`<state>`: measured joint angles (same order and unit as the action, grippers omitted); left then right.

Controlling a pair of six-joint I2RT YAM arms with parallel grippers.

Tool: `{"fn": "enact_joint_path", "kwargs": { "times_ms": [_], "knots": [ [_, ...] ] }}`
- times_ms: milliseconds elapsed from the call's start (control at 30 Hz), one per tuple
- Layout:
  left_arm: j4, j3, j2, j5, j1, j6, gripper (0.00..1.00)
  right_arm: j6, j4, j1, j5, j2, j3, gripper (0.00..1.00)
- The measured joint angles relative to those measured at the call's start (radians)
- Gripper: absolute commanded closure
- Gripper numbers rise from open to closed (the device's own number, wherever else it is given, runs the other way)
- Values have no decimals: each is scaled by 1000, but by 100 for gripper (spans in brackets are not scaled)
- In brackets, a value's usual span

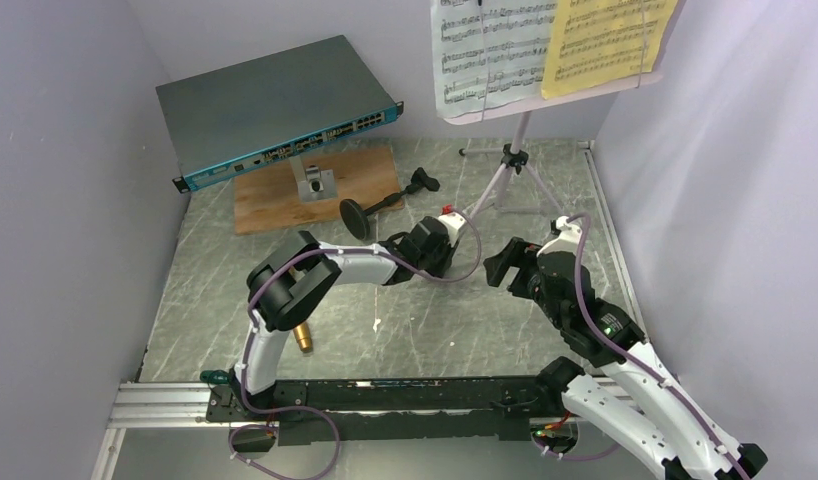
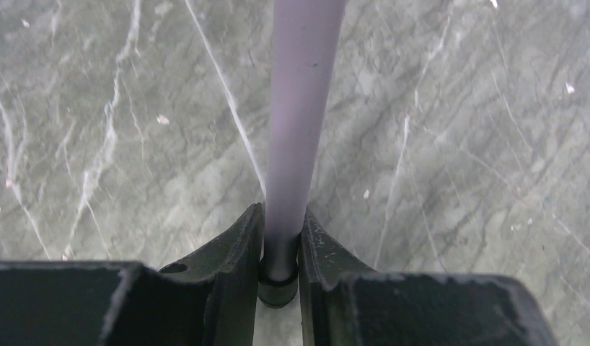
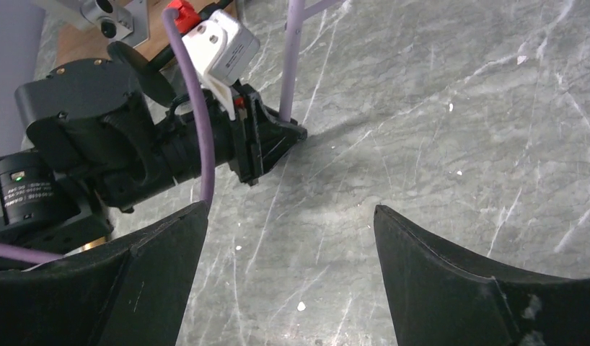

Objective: Set up the instrument practice props

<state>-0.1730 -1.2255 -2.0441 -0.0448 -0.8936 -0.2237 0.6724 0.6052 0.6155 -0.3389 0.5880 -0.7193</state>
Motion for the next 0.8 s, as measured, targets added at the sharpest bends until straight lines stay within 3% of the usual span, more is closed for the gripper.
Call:
{"fn": "enact_joint_path", "kwargs": {
  "times_ms": [300, 367, 667, 800],
  "knots": [
    [26, -123, -82, 15, 14, 6, 98, -4, 28, 0, -5, -19, -13, 11],
    [29, -132, -87, 18, 15, 6, 87, -6, 33, 0, -10, -23, -15, 11],
    [52, -103, -50, 47, 22, -28, 17, -10, 38, 0, -19, -26, -15, 10],
    [136, -19, 58, 48, 26, -54, 8, -11, 37, 0, -18, -21, -16, 9]
  ]
}}
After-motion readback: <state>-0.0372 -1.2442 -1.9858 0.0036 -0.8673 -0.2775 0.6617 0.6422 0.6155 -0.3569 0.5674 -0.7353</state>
